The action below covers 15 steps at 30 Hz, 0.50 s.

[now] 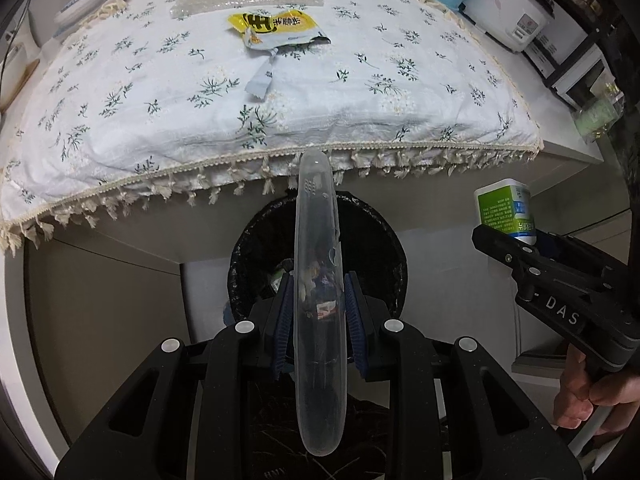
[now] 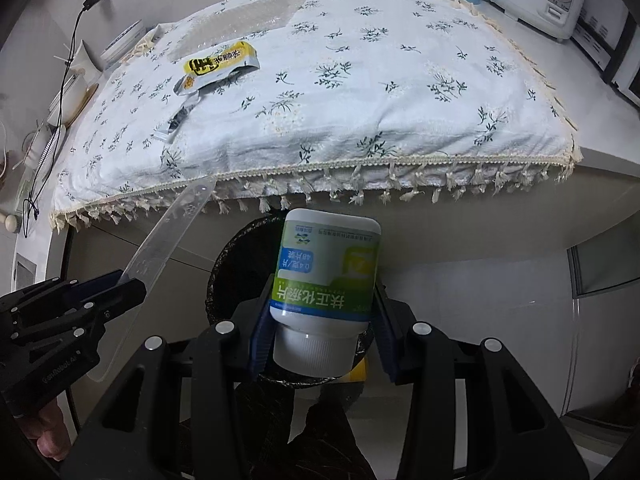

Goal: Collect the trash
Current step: 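Carry the clear tube and white-green bottle over the black trash bin, then open the left tool over the bin while the right tool releases the bottle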

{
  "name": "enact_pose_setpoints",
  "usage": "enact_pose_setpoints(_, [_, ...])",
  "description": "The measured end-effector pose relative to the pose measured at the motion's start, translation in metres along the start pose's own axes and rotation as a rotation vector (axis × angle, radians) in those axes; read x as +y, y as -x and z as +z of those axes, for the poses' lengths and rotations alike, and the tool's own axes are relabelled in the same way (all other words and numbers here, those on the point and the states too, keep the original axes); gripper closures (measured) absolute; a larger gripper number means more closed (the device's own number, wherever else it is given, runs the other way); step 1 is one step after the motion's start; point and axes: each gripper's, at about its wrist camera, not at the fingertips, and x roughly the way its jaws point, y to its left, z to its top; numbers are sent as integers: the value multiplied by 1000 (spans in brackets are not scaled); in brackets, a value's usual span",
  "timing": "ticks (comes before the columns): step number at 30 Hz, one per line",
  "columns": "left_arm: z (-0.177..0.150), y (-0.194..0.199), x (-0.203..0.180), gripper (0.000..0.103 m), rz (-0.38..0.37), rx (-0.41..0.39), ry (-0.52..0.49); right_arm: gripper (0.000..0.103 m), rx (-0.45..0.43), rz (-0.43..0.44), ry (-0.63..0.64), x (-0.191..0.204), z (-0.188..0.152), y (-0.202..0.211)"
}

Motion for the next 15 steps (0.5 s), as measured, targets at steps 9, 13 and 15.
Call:
enact_pose_setpoints(9, [-19, -32, -1, 78, 6, 38, 25, 62, 33, -10, -5, -16, -24, -22])
enact_pose_setpoints(13, [-24, -45, -4, 78, 5, 45, 31, 62, 46, -18, -4, -24, -34, -30])
enact_pose_setpoints(15, [-27, -51, -6, 78, 3, 43, 28, 62, 52, -21, -1, -27, -38, -33])
